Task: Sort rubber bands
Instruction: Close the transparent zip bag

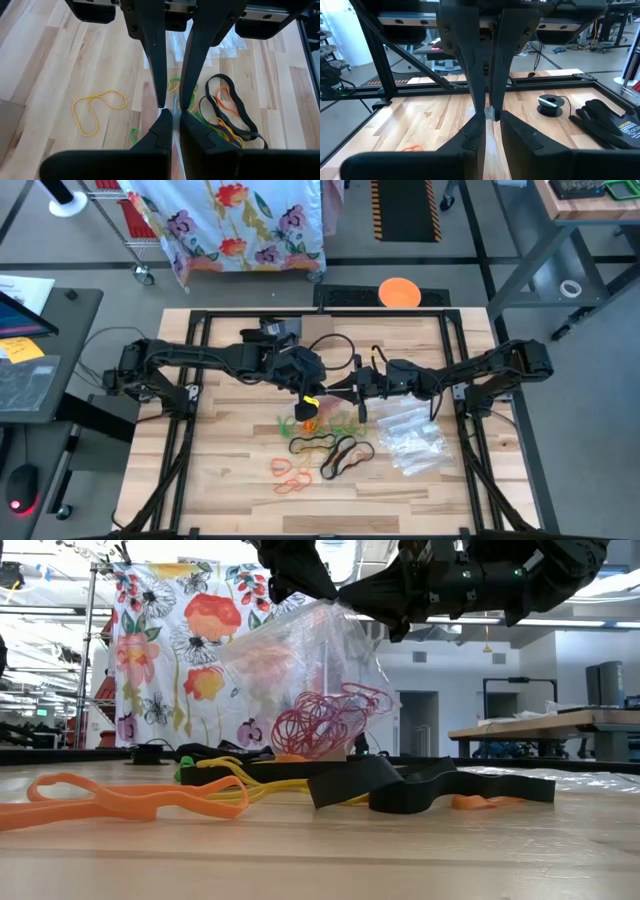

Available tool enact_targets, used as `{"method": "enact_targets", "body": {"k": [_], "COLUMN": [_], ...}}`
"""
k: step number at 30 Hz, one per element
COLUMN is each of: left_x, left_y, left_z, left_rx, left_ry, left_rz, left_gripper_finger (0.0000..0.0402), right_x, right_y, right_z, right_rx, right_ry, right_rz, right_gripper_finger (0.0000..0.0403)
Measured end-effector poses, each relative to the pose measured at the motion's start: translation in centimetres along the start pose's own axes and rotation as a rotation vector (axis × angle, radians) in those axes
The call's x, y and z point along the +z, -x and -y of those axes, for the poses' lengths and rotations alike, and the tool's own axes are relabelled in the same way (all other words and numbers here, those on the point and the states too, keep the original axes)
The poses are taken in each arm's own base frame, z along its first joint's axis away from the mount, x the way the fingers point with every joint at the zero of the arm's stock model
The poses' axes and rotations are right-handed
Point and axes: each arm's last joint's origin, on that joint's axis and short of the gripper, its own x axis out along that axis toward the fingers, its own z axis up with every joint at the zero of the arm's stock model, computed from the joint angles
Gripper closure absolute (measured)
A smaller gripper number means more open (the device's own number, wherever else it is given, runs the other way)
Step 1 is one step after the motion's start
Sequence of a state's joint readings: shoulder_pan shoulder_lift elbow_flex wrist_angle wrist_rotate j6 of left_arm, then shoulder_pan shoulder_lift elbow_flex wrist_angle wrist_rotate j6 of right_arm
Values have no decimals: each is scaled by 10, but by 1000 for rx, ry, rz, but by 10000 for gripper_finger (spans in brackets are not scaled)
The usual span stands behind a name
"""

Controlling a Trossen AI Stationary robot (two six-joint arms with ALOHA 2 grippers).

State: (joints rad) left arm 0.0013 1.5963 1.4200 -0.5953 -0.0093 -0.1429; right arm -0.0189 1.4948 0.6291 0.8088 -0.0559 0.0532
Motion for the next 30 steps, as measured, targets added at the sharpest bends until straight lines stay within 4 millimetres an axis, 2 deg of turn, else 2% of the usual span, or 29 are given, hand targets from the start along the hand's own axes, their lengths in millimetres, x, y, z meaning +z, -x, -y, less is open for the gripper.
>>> {"method": "enact_targets", "body": {"k": [8, 14, 30], "left_x": [0, 0, -3], "left_y": [0, 0, 0], "left_z": [0, 0, 0], "left_rx": [0, 0, 10], "left_ry": [-1, -4, 9], "left_rz": [1, 1, -32], "left_gripper_finger": [398, 398, 399], "right_x": [0, 2, 2], "right_y": [0, -1, -3], "right_z": [-1, -4, -7], "right_rx": [3, 57, 5], "right_ry": [2, 20, 40], "right_rz": [-1, -5, -22], "right_gripper_finger": [350, 397, 403]}}
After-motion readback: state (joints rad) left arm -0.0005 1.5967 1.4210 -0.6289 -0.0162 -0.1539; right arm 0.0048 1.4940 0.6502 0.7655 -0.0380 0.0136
